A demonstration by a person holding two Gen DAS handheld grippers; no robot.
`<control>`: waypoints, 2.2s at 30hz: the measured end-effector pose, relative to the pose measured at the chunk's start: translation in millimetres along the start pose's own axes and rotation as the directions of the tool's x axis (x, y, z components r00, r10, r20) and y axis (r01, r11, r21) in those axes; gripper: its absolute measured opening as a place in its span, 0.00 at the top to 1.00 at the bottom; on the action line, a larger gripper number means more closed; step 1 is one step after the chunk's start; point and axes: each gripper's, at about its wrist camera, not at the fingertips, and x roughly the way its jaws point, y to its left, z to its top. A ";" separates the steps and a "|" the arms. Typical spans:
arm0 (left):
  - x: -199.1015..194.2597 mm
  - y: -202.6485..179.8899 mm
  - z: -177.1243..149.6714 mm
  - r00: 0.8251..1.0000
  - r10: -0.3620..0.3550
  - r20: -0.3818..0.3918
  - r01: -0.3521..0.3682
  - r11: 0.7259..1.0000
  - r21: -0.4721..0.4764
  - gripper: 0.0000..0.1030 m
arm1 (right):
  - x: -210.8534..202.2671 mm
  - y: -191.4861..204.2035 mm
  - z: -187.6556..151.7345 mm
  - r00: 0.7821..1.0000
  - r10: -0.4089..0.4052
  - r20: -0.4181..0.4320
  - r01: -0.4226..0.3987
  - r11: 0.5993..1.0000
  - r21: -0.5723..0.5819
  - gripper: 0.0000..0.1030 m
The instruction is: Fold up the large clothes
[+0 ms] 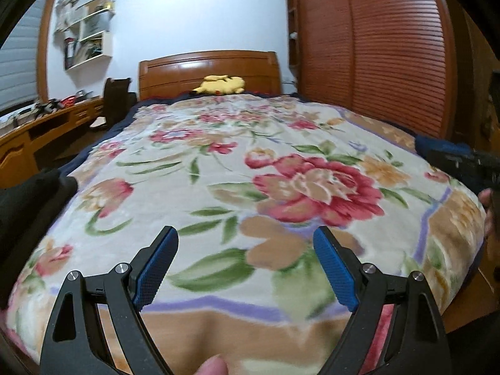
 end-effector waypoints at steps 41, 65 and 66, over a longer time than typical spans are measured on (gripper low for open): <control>-14.0 13.7 -12.3 0.997 0.072 0.041 -0.069 0.996 -0.058 0.14 | 23.7 36.7 -39.9 0.992 0.008 0.124 -0.008 1.000 0.002 0.18; -19.9 14.6 -7.4 0.994 0.085 0.063 -0.080 0.994 -0.073 0.14 | 25.7 33.2 -41.3 0.992 0.011 0.129 -0.011 1.000 -0.001 0.18; -20.1 14.6 -7.1 0.994 0.085 0.064 -0.080 0.994 -0.073 0.14 | 25.7 33.2 -41.2 0.991 0.012 0.130 -0.012 1.000 -0.002 0.18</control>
